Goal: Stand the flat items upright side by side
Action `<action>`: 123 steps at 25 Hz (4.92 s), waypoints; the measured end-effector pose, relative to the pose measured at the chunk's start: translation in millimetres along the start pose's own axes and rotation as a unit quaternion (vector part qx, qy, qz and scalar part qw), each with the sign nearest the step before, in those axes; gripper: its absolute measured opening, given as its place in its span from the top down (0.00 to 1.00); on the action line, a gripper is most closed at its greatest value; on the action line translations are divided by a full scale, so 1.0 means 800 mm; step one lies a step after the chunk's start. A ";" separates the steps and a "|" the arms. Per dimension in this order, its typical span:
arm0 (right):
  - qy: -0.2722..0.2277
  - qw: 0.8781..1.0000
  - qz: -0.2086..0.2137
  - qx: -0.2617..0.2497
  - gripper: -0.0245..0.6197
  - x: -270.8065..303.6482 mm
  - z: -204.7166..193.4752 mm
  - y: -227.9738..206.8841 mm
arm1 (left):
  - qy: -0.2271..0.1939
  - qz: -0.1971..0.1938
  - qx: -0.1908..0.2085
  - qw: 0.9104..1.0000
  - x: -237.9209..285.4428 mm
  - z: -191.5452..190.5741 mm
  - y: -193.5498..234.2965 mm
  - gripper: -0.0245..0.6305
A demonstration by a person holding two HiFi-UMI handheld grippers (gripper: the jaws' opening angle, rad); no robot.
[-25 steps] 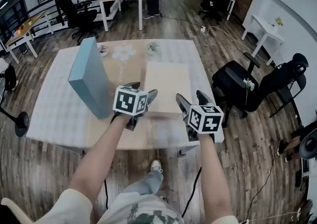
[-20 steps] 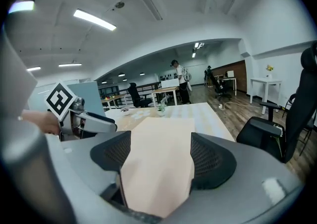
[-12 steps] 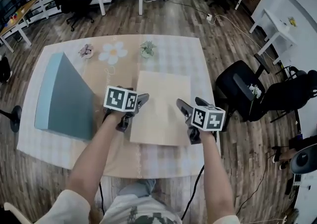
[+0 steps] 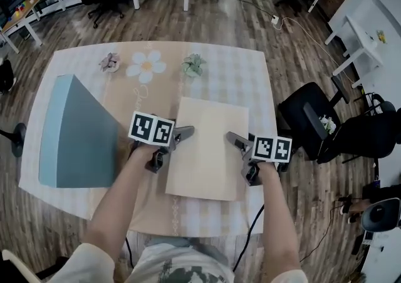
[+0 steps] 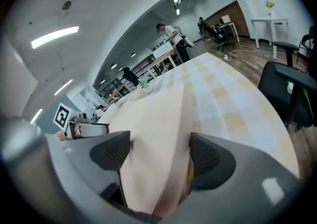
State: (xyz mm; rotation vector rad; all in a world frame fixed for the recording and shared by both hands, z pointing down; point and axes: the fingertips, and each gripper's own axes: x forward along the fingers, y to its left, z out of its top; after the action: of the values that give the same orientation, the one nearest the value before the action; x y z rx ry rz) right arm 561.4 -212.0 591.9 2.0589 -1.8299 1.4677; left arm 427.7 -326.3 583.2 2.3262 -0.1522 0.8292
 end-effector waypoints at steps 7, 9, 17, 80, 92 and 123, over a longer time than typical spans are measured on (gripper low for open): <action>-0.002 0.999 -0.011 -0.037 0.40 -0.009 0.012 0.017 | -0.008 0.008 0.010 1.000 -0.016 0.009 -0.007 0.49; -0.015 0.998 -0.010 -0.059 0.40 -0.015 0.022 0.030 | -0.023 0.016 0.018 0.999 -0.031 0.016 -0.013 0.50; -0.092 0.981 0.006 -0.168 0.41 -0.065 0.067 0.104 | -0.108 0.066 0.072 0.989 -0.113 0.057 -0.054 0.52; -0.027 0.803 0.402 -0.440 0.26 -0.205 -0.045 0.218 | -0.302 0.434 -0.026 0.848 -0.239 -0.149 -0.288 0.51; -0.094 0.802 0.350 -0.475 0.41 -0.211 -0.073 0.248 | -0.310 0.423 -0.034 0.851 -0.265 -0.163 -0.283 0.51; -0.210 0.907 0.040 -0.362 0.43 -0.128 -0.156 0.414 | -0.282 0.333 0.049 0.899 -0.496 -0.217 -0.102 0.51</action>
State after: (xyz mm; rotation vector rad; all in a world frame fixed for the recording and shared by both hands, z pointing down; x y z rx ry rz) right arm 239.4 -166.7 419.1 1.9747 -2.1512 0.2232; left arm 47.1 -196.7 402.0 2.5693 -1.2350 0.4242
